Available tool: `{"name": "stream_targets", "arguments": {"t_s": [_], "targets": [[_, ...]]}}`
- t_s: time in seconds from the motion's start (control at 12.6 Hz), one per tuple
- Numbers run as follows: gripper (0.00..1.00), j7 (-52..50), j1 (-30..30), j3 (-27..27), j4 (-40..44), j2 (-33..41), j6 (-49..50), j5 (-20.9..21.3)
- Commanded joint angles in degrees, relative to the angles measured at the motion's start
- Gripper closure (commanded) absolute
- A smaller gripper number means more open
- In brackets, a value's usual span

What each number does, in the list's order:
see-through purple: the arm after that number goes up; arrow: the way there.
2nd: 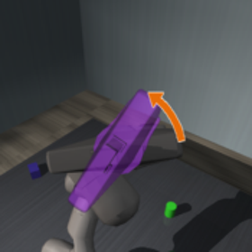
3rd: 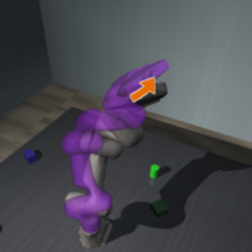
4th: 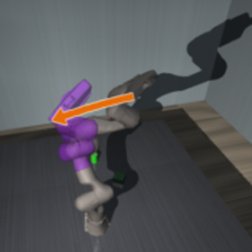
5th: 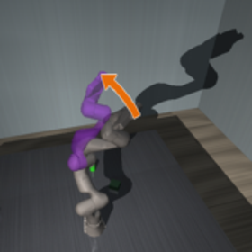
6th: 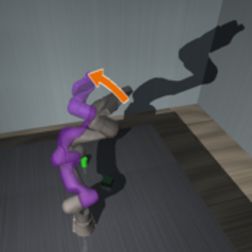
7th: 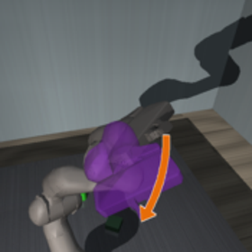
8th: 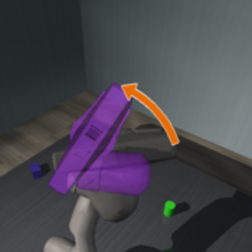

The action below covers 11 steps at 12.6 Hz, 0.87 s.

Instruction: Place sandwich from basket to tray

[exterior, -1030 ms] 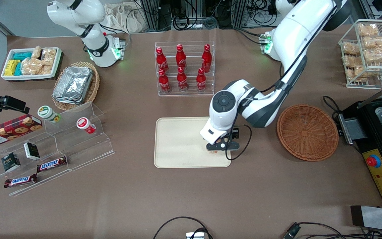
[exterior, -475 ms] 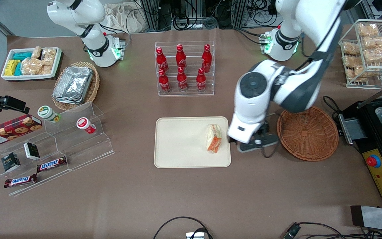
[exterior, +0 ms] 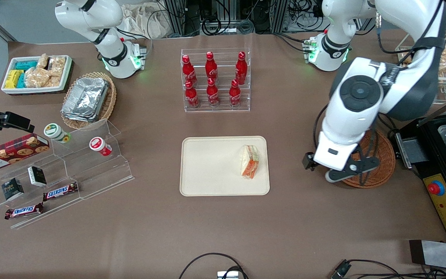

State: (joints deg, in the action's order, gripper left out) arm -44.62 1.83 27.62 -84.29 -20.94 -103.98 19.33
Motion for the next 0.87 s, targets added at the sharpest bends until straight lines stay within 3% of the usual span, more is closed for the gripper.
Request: {"name": "stream_targets", "arguments": {"t_s": [0.0, 0.63, 0.79], "targets": [[0.0, 4.78, 3.34, 0.42, 0.79, 1.51, 1.42, -3.06], [0.0, 15.95, 7.92, -0.37, 0.8, 3.53, 3.79, -3.95], [0.0, 18.85, 7.67, -2.73, 0.36, 4.5, 4.4, -4.21]]}}
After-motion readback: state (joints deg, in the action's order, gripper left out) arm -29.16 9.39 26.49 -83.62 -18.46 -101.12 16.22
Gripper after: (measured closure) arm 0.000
